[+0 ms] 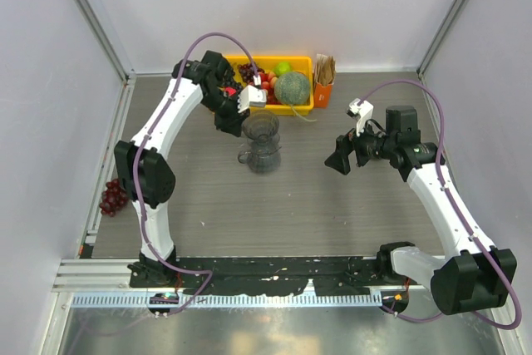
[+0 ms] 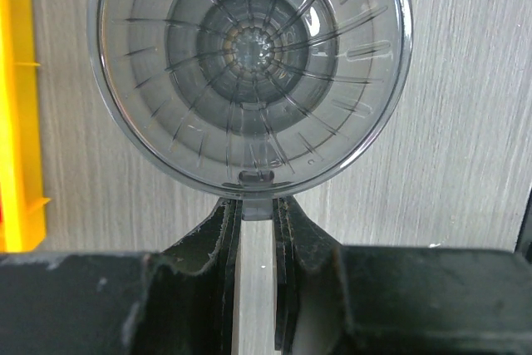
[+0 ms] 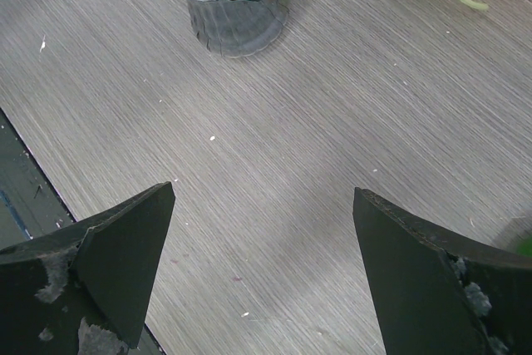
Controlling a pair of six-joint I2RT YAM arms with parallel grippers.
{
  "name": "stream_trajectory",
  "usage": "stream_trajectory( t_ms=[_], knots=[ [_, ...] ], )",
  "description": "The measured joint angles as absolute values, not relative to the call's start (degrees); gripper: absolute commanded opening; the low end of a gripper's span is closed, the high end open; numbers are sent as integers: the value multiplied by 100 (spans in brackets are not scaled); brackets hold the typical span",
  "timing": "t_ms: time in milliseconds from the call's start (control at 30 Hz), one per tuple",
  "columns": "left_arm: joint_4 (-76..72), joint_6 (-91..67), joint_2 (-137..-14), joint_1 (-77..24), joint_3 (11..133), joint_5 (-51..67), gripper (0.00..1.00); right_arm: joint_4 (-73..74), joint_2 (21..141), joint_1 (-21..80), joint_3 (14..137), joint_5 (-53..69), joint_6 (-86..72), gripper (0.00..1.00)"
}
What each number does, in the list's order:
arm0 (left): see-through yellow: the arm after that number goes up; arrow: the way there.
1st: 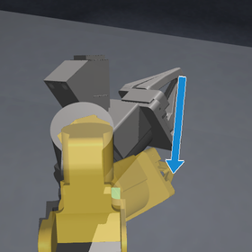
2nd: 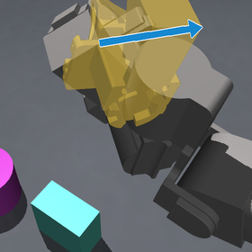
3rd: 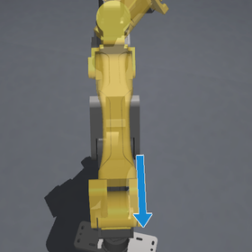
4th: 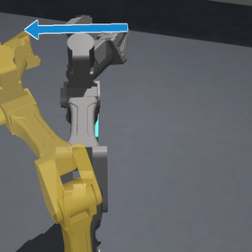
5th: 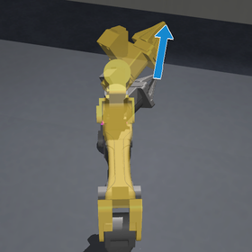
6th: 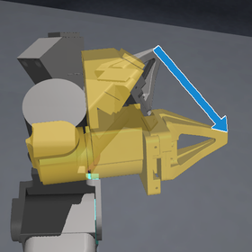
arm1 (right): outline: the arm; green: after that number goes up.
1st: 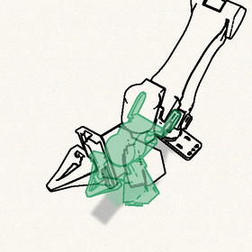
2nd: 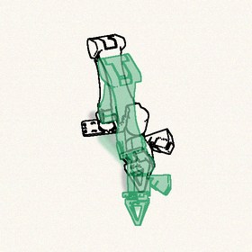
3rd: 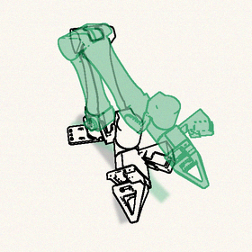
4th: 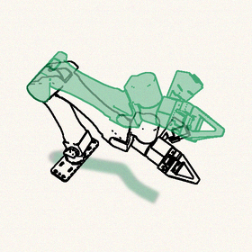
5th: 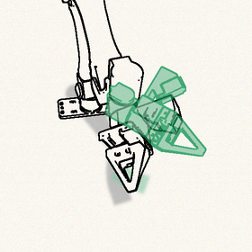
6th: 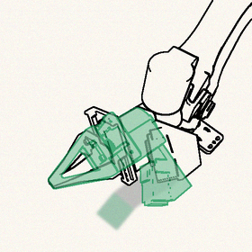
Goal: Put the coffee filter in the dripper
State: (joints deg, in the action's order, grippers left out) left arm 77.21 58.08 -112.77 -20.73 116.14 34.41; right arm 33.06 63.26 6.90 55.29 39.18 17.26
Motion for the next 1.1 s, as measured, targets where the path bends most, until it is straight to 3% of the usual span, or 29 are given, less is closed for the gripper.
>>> stream_trajectory(
  t_ms=[1100],
  knots=[
    [7723, 5103, -11085, -2368, 11150, 2991, 12, 3326, 6326, 670, 5527, 4018, 1726, 96]
  ],
)
